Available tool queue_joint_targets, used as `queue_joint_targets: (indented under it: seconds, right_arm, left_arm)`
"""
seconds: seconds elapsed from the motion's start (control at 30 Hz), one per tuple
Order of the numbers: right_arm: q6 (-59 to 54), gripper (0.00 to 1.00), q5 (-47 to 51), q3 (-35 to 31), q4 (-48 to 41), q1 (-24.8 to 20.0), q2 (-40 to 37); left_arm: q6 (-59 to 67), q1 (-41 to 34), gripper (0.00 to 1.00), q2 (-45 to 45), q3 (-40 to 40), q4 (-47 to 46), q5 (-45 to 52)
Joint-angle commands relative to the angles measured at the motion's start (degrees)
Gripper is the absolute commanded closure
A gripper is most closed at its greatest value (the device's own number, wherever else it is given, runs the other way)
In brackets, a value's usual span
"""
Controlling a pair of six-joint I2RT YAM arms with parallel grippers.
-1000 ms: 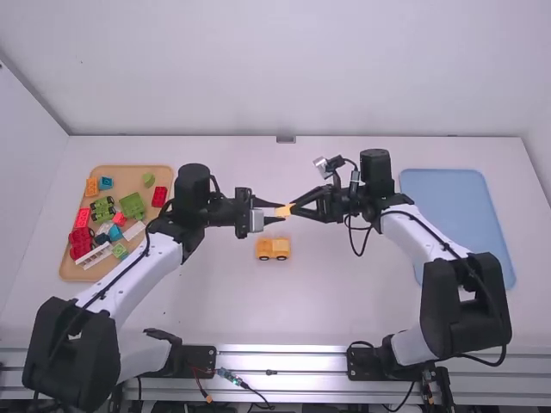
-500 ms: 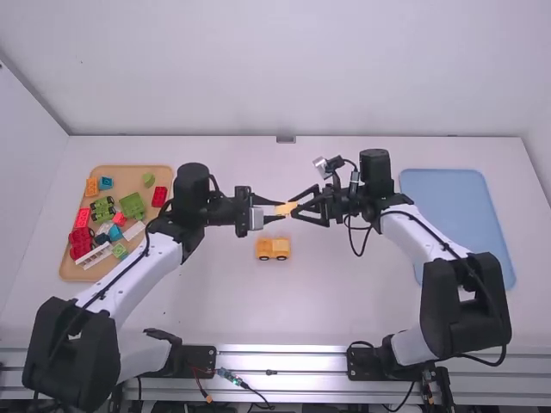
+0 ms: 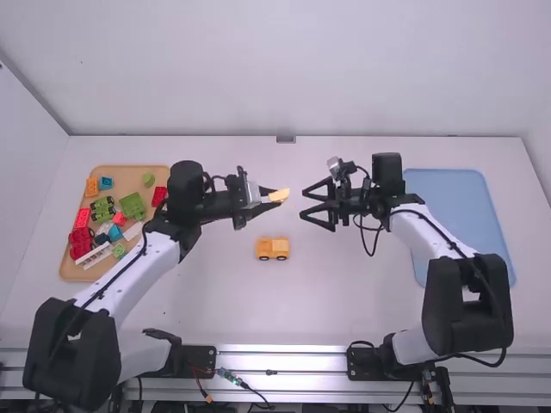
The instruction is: Assemble lego blocks to make yellow taxi
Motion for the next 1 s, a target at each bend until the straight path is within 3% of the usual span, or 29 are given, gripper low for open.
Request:
queue_joint_targets:
  seconds: [0.0, 0.2, 0.5, 0.6, 0.7, 0.8, 0.97]
  right_arm:
    - [-14.97, 0.01, 6.19, 0.68, -2.29, -0.44, -2.28]
    - [-28.79, 0.01, 11.54, 0.68, -7.08, 2.12, -7.57]
    - [-41.07, 0.01, 24.33, 0.68, -5.27, 9.31, -13.47]
    - [-41.75, 0.01, 27.1, 0.66, -3.54, 9.81, -14.26]
    - [-41.75, 0.01, 26.47, 0.61, -1.66, 9.35, -14.59]
    - [-42.95, 0.01, 22.58, 0.61, -0.66, 8.15, -14.59]
    - [-46.86, 0.01, 18.21, 0.61, -0.83, 7.34, -14.59]
  left_arm:
    - [-11.81, 2.51, 0.81, 0.25, 3.01, -1.58, 2.27]
    - [-27.67, 5.66, 0.83, 0.49, 9.86, -11.57, 4.9]
    - [-28.79, 5.38, 0.91, 7.95, 20.65, -29.58, 16.2]
    - [-29.05, 5.88, 0.87, 11.53, 22.82, -31.17, 22.47]
    - [-29.03, 6.56, 0.88, 15.53, 23.6, -30.87, 31.98]
    - [-30.78, 6.71, 0.96, 18.94, 23.43, -30.95, 32.65]
    - [-32.9, 6.34, 0.98, 21.17, 23.1, -30.93, 32.63]
